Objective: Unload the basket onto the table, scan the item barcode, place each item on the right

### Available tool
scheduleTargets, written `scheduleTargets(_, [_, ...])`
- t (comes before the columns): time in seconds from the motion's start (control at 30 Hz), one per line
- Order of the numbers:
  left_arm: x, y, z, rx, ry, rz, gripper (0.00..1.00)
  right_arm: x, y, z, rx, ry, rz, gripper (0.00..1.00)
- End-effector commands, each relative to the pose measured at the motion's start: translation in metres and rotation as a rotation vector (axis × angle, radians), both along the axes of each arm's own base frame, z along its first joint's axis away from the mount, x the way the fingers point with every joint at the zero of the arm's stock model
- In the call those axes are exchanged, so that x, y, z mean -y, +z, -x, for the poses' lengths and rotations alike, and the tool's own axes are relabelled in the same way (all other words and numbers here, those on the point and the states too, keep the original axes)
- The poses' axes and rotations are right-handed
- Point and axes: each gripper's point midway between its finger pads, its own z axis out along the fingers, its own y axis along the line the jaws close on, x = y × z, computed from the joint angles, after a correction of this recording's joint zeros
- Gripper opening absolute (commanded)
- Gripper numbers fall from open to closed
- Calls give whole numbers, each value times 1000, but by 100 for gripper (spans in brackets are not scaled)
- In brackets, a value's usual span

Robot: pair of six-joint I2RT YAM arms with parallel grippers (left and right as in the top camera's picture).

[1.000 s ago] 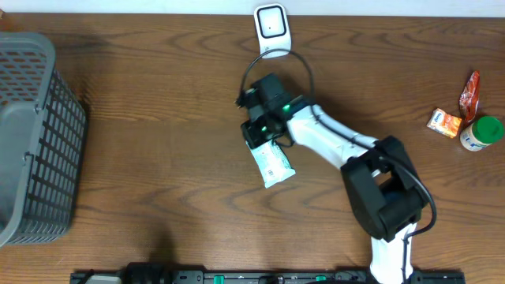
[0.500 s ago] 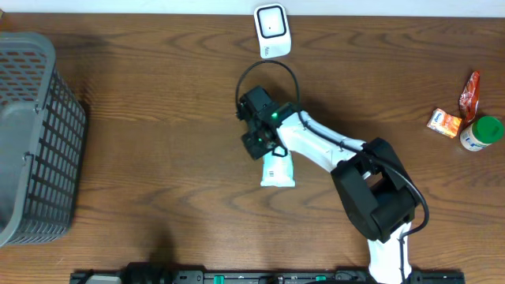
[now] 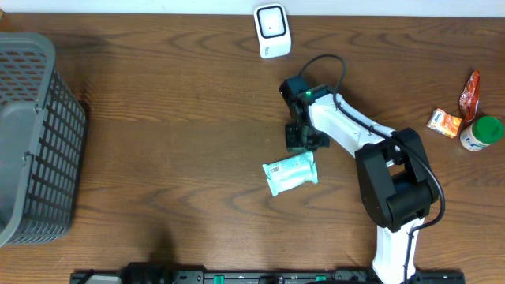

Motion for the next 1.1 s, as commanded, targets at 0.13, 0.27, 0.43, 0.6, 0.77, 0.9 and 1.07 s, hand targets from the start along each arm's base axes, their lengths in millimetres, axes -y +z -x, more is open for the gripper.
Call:
scheduleTargets(0.13, [-1, 0, 1, 3, -1, -13, 84, -34, 8, 75, -328, 3, -164, 1])
scheduleTargets(0.27, [-1, 0, 1, 4, -1, -13, 84, -39, 11, 82, -330, 68, -161, 1])
scheduleTargets(0.43, [-1, 0, 1, 4, -1, -13, 84, -42, 26, 49, -201, 63, -200, 56])
scheduleTargets(0.6, [-1, 0, 1, 4, -1, -13, 84, -28, 65, 18, -89, 6, -254, 73])
scheduleTargets(0.77, [-1, 0, 1, 3, -1, -13, 84, -6, 115, 26, -22, 2, -282, 80])
scheduleTargets(0.9, [-1, 0, 1, 4, -1, -13, 84, 12, 154, 35, 126, 20, -266, 84])
scheduleTargets(1.07, [-1, 0, 1, 3, -1, -13, 84, 58, 190, 64, 334, -65, -164, 87])
